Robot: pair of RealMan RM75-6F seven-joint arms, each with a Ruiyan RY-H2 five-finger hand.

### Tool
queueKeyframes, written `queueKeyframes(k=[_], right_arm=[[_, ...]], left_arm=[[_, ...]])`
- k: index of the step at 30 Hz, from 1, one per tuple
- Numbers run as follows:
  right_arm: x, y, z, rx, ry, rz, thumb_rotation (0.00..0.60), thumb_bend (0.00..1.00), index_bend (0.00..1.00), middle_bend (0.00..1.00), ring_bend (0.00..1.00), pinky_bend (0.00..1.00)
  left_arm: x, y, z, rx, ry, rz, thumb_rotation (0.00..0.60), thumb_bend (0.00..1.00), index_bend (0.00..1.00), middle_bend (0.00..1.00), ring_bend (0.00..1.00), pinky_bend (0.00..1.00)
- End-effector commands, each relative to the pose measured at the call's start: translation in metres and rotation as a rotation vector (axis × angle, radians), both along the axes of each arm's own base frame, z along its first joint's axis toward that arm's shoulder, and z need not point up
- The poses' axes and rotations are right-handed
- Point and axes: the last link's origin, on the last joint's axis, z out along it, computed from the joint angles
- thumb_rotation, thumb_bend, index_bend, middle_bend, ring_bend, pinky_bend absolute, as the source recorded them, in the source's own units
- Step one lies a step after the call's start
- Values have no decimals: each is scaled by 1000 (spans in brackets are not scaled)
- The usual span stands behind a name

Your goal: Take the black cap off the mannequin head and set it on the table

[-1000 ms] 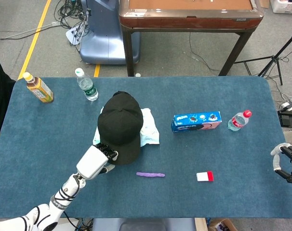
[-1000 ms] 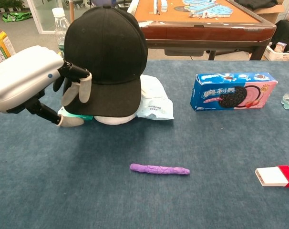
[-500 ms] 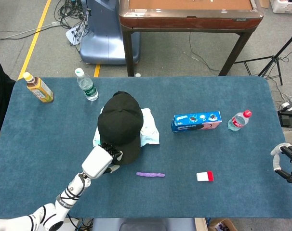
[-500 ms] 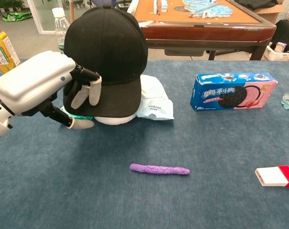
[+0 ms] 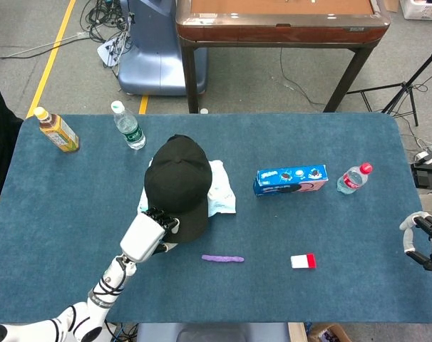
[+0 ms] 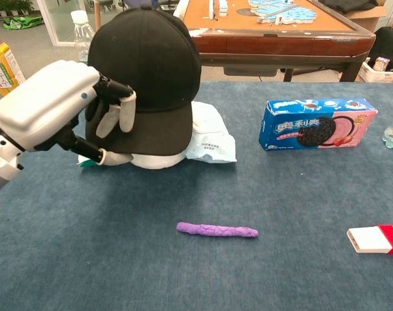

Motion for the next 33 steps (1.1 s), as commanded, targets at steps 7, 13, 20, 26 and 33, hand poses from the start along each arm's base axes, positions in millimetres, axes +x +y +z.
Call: queueKeyframes(k=[7, 13, 20, 26, 33], right_arm=[[0, -1, -1, 3, 4, -1, 600, 463, 545, 476, 463, 598], [0, -1, -2, 5, 7, -1, 600, 464, 545, 476, 463, 598], [0, -1, -2, 7, 9, -4, 600, 463, 545, 476, 463, 598], [0, -1, -2, 7, 9, -4, 600, 464, 545, 476, 463, 598], [0, -1, -2, 8, 9, -5, 600, 464, 545, 476, 463, 598]], left_arm=[[2, 0, 7, 59, -68, -14, 600, 0, 593, 760, 606, 648], [4, 0, 11, 90, -90, -43, 600, 0, 472, 677, 539, 648], [5, 2, 13, 111, -107, -68, 600, 0, 458, 638, 512, 640], [4, 3, 14, 114, -100, -61, 600, 56, 463, 625, 505, 632], [4, 3, 16, 118, -108, -65, 600, 270, 499, 622, 503, 629]])
